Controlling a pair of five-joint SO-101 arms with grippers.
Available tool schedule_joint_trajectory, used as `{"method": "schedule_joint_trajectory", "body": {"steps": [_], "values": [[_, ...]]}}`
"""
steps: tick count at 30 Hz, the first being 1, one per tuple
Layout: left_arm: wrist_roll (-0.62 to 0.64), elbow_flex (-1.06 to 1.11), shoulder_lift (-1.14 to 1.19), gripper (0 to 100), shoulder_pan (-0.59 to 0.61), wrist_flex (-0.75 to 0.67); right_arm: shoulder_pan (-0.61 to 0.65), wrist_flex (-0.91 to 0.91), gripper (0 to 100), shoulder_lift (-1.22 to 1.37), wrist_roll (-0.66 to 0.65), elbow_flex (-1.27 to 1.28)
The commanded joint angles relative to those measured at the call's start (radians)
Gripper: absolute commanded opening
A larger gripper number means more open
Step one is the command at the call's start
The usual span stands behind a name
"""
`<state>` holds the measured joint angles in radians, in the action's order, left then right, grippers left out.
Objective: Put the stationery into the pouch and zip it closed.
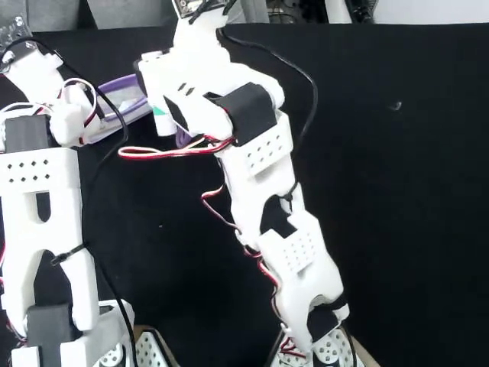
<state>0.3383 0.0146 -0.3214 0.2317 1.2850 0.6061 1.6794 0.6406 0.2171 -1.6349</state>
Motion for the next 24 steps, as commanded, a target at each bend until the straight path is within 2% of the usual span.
{"method": "schedule_joint_trajectory", "body": {"steps": [1,16,24], "values": [[0.011,0.010,0.002,3,0.007,-0.018,0.009,0.029,1.1,-0.139,0.012,-0.039],[0.011,0.013,0.002,3,0.008,-0.017,-0.029,0.060,1.1,-0.174,0.017,-0.038],[0.011,0.028,0.002,3,0.012,-0.017,-0.031,0.087,1.1,-0.280,-0.009,-0.033]]}}
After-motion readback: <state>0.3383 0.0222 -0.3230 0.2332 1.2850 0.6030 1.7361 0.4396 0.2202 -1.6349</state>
